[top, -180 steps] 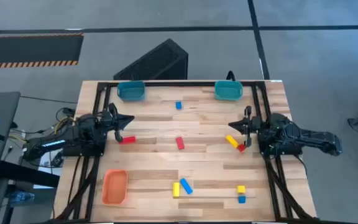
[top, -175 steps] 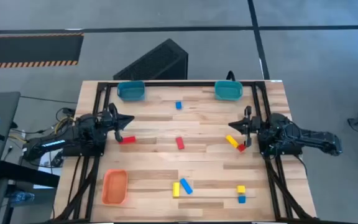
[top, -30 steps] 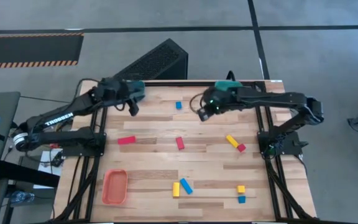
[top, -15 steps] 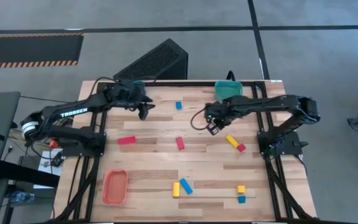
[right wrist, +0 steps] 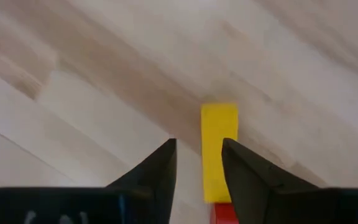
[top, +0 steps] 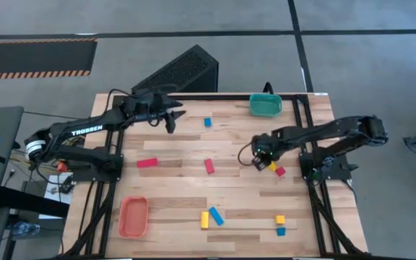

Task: Sort & place blocks by color
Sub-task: Put the top yellow block into the blue bin

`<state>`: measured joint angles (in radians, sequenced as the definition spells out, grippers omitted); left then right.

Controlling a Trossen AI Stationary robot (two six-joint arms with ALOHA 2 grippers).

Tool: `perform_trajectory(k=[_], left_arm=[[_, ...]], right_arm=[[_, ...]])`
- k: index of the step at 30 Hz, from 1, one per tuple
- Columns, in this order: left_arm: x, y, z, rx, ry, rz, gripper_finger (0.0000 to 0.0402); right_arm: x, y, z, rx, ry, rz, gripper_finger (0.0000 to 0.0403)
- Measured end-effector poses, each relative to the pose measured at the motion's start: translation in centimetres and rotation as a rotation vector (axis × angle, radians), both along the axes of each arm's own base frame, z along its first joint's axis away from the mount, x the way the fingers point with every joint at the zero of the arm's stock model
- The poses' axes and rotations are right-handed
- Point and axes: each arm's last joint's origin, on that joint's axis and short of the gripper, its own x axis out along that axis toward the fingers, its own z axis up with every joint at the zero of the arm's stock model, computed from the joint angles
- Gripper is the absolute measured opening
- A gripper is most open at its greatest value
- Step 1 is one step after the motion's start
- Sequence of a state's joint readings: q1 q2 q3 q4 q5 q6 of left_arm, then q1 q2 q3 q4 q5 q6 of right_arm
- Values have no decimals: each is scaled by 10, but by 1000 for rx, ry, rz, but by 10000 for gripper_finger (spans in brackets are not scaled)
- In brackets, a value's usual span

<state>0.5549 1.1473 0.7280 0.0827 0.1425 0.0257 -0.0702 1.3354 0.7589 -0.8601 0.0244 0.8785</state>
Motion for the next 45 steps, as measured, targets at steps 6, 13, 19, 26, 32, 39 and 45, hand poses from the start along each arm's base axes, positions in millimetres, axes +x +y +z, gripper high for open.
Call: perform_trajectory(k=[6, 13, 19, 26, 32, 39, 45], left_arm=[[1, 0, 2, 4, -20, 38, 153], [2, -2, 2, 78, 17, 65, 153], [2, -2, 2, 46, 3, 105, 153], [1, -1, 0, -91, -46, 192, 153], [3, -1, -2, -193, -87, 202, 165], [36, 12, -14, -343, -121, 24, 216], [79, 22, -5, -415, -131, -103, 231]], right_arm=[[3, 7, -15, 1, 107, 30, 221], [10, 5, -38, -4, 216, 92, 245], [15, 2, -45, -5, 209, 105, 199], [13, 1, -30, 23, 133, 136, 90], [21, -6, 9, -58, -104, 116, 74], [49, -7, 54, -427, -278, 341, 74], [72, -6, 72, -698, -167, 527, 74]])
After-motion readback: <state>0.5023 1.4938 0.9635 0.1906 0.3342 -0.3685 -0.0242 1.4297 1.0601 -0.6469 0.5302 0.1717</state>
